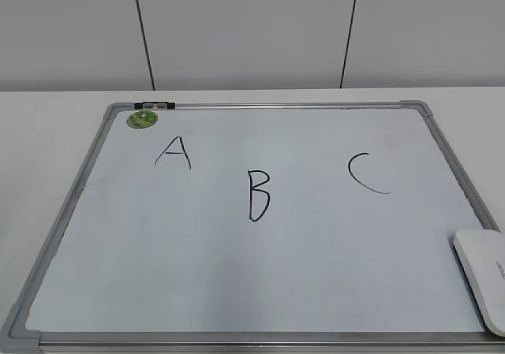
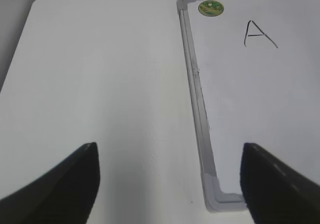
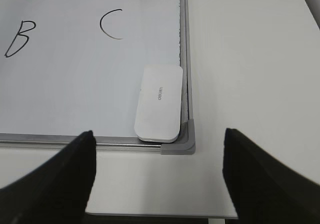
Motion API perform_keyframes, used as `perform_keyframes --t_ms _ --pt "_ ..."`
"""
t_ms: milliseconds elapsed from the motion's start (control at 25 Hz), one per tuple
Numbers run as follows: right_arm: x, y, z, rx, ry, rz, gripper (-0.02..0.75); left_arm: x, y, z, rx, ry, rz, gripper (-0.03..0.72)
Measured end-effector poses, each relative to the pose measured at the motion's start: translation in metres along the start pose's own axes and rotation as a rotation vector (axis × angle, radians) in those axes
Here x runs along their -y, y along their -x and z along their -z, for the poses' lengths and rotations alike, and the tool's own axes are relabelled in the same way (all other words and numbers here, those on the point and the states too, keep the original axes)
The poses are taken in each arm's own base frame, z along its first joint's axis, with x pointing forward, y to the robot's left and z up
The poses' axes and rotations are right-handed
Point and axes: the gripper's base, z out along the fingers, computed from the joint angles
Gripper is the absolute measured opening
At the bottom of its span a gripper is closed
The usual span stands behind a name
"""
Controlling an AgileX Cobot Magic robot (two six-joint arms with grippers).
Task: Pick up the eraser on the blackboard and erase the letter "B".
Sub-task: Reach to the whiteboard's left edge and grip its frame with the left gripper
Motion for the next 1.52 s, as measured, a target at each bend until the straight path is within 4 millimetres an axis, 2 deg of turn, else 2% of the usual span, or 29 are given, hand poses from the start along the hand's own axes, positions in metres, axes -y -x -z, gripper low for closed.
perform_keyframes --t_ms 200,440,840,1000,1120,1520 --pt "0.000 0.000 0.000 0.000 0.000 0.000 0.587 -0.002 0.021 -0.056 -0.132 -0.005 0.017 0.634" --pt "0.000 0.000 0.000 0.000 0.000 0.000 0.587 -0.004 0.055 -0.117 -0.296 -0.021 0.032 0.547" --pt "0.000 0.000 0.000 0.000 0.000 0.000 0.587 0.000 0.084 -0.218 -0.604 -0.121 0.044 0.537" --pt "0.000 0.000 0.000 0.000 0.000 0.000 0.587 0.001 0.083 -0.256 -0.675 -0.139 0.057 0.531" --pt "0.000 0.000 0.000 0.000 0.000 0.000 0.587 0.001 0.078 -0.280 -0.716 -0.148 0.061 0.493" --pt "0.000 0.000 0.000 0.000 0.000 0.000 0.587 0.003 0.063 -0.333 -0.788 -0.187 0.083 0.389"
